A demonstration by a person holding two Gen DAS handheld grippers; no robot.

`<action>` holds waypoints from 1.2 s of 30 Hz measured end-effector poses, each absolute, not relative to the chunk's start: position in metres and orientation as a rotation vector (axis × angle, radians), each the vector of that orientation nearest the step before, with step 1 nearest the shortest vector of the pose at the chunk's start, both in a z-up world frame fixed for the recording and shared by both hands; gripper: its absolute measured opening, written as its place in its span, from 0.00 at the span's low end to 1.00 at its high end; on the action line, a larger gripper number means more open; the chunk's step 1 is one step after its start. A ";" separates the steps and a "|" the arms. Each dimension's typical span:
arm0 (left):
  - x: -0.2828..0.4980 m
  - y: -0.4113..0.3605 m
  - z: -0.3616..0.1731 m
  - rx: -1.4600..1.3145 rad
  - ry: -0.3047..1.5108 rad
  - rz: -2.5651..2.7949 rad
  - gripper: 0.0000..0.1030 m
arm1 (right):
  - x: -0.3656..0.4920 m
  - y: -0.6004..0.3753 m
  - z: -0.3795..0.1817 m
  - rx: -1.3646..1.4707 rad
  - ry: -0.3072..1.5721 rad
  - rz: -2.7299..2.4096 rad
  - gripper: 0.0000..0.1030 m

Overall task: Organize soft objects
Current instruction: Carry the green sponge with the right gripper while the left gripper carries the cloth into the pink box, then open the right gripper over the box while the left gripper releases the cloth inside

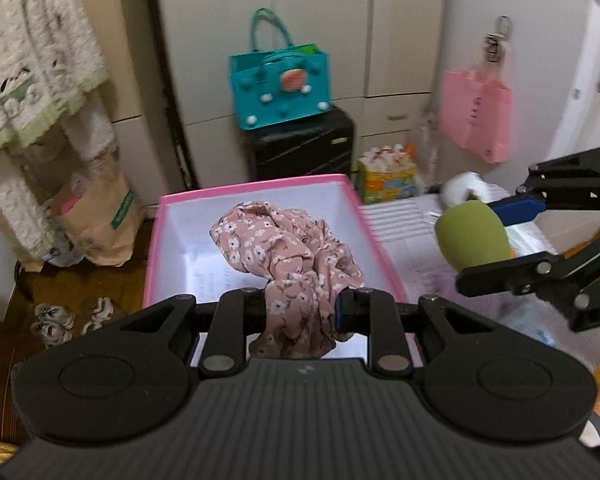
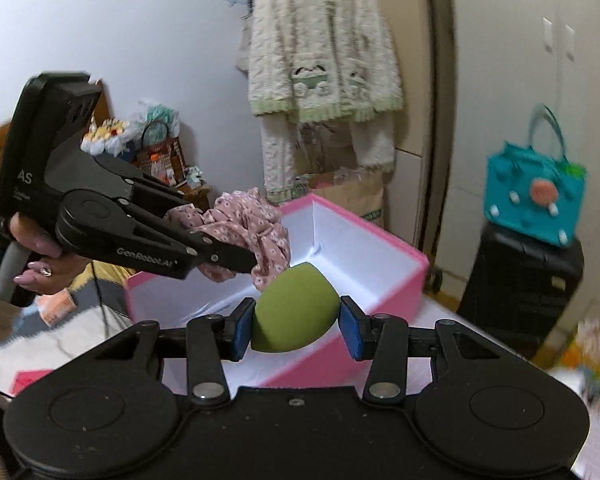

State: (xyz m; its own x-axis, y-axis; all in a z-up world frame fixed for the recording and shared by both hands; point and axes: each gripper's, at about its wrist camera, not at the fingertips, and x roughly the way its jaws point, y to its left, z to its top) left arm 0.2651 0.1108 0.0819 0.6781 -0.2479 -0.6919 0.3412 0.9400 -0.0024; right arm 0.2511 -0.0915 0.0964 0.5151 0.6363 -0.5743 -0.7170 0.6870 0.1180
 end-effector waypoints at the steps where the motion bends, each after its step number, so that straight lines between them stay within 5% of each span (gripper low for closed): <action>1: 0.273 0.114 0.078 0.127 0.768 -0.327 0.22 | 0.261 -0.082 0.096 -0.164 0.624 0.825 0.48; 15: 0.401 0.122 0.012 0.044 0.991 -0.274 0.22 | 0.356 -0.001 0.039 -0.589 0.721 0.852 0.48; 36: 0.424 0.123 -0.023 0.083 1.028 -0.197 0.26 | 0.405 0.034 -0.002 -0.701 0.876 0.901 0.48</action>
